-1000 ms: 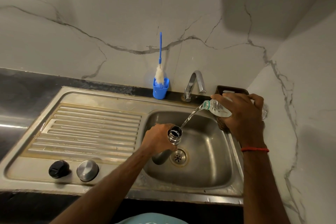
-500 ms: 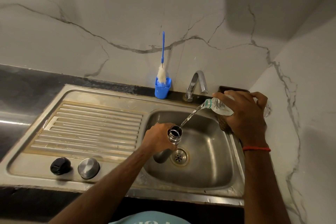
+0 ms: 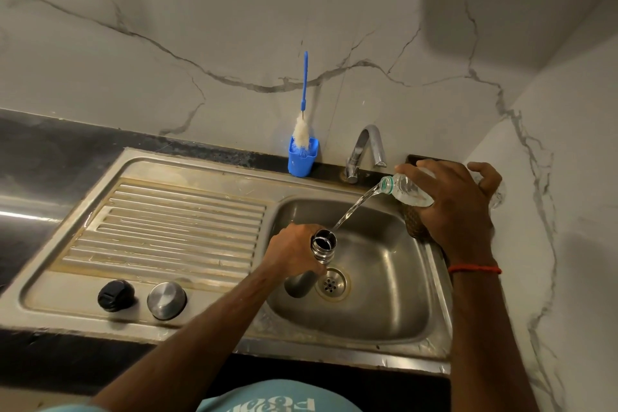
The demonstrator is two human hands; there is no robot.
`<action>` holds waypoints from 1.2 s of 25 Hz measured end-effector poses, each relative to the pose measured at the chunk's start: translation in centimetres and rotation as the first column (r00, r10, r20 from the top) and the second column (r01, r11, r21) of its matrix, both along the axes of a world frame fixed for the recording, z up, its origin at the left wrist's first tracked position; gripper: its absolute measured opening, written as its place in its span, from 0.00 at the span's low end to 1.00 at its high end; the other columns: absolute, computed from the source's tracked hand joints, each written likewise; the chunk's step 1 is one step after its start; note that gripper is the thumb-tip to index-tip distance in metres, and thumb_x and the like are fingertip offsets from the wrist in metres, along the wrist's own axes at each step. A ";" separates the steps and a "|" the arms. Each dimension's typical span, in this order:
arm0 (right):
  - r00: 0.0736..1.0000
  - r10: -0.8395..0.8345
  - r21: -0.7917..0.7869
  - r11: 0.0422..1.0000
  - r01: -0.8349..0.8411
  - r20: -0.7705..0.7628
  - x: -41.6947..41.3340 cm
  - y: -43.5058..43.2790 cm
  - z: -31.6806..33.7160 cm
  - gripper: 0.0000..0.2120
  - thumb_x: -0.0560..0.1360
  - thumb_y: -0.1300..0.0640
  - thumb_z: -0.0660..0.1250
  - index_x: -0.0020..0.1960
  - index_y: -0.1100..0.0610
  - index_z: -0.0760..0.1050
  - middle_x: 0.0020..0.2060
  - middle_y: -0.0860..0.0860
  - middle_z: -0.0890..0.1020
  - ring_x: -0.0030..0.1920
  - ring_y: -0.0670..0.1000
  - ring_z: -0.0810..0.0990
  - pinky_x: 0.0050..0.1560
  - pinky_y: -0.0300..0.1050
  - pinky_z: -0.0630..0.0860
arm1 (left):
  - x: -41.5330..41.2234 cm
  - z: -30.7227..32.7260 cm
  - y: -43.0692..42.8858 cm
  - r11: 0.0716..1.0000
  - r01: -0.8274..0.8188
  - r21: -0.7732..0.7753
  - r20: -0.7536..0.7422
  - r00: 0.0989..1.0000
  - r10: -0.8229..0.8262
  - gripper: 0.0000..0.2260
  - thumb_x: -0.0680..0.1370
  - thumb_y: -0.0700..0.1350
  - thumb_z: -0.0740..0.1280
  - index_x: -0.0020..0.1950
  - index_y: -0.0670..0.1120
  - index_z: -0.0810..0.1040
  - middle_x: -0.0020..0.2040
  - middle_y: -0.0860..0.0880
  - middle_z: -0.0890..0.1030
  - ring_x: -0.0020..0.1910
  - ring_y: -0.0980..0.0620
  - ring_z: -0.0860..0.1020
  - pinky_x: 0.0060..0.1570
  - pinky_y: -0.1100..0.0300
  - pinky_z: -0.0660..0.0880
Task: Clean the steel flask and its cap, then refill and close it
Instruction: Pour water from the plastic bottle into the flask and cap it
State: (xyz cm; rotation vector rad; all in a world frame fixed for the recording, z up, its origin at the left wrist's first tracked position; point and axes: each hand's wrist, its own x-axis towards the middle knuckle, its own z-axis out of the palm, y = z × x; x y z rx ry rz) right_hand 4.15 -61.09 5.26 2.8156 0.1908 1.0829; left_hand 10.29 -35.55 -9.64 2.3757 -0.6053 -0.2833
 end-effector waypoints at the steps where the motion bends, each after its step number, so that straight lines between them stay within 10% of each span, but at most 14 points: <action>1: 1.000 -0.002 -0.005 1.000 0.002 0.001 0.0 0.0 0.1 0.28 0.69 0.59 0.78 0.66 0.42 0.75 0.57 0.48 0.81 0.60 0.52 0.78 0.66 0.56 0.57 | 0.0 0.0 0.0 1.000 -0.003 -0.003 0.001 1.000 0.003 0.27 0.61 0.57 0.81 0.57 0.58 0.79 0.50 0.59 0.84 0.50 0.59 0.81 0.53 0.55 0.80; 30: 1.000 -0.013 -0.025 1.000 0.013 -0.023 0.5 1.0 2.4 0.27 0.71 0.63 0.72 0.65 0.42 0.76 0.60 0.47 0.80 0.63 0.53 0.76 0.67 0.61 0.56 | -0.4 0.0 0.8 0.998 -0.066 -0.022 -0.015 0.998 0.066 0.28 0.61 0.54 0.81 0.59 0.57 0.79 0.51 0.57 0.85 0.51 0.56 0.81 0.54 0.52 0.80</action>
